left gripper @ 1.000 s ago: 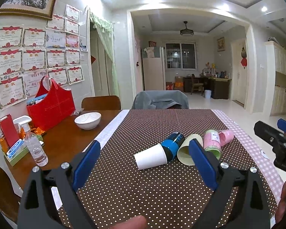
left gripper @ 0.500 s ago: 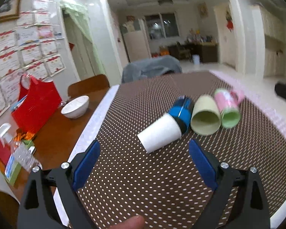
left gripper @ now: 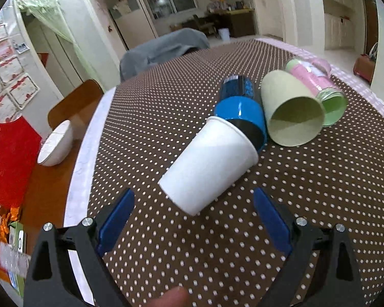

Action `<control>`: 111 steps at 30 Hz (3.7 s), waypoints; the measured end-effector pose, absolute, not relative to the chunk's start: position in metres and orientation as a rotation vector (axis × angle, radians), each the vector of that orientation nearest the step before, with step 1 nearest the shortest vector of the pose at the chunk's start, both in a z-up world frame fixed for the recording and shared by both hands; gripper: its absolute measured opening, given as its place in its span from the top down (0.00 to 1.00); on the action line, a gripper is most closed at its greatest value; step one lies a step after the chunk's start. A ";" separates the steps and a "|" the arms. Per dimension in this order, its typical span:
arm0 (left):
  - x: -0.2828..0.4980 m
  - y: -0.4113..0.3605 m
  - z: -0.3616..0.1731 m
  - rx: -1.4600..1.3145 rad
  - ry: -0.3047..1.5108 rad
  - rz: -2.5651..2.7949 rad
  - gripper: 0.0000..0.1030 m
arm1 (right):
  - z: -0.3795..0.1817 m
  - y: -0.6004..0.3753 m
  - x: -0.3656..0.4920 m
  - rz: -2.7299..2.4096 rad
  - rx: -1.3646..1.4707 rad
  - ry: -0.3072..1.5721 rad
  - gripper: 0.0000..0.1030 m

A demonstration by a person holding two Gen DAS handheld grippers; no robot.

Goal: Flip cup upside down
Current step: 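Move the left gripper down to the white paper cup lying on its side, then close the left gripper around the white paper cup and lift it, then carry the white cup toward the right gripper and set it down on its side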

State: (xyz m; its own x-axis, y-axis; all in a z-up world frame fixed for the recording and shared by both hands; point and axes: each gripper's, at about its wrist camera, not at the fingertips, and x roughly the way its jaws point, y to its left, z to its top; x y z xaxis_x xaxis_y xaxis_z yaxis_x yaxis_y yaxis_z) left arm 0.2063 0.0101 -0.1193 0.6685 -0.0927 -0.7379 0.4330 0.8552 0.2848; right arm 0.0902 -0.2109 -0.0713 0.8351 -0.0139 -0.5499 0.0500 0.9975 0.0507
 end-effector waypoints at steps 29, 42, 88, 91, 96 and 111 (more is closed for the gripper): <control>0.250 -0.003 -0.150 0.459 1.032 -0.432 0.41 | -0.094 -0.230 0.107 -0.029 0.121 0.642 0.06; 0.197 0.005 -0.128 0.356 0.942 -0.428 0.41 | -0.075 -0.231 0.068 -0.039 0.125 0.578 0.06; 0.047 -0.048 -0.119 0.303 0.778 -0.550 0.21 | -0.065 -0.253 0.009 -0.056 0.192 0.539 0.06; 0.042 -0.040 -0.111 0.289 0.750 -0.514 0.21 | -0.063 -0.250 0.009 -0.046 0.190 0.535 0.06; 0.036 -0.029 -0.096 0.247 0.712 -0.465 0.21 | -0.059 -0.243 0.009 -0.026 0.184 0.532 0.06; 0.018 -0.001 -0.061 0.161 0.613 -0.333 0.21 | -0.040 -0.231 0.003 0.060 0.172 0.481 0.06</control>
State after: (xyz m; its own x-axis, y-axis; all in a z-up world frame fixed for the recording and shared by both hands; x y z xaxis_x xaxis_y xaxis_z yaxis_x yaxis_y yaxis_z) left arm 0.0179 -0.0006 -0.0609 0.7670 -0.2585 -0.5873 0.3529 0.9344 0.0496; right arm 0.0032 -0.2309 -0.0401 0.8849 0.0983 -0.4554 -0.0173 0.9837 0.1788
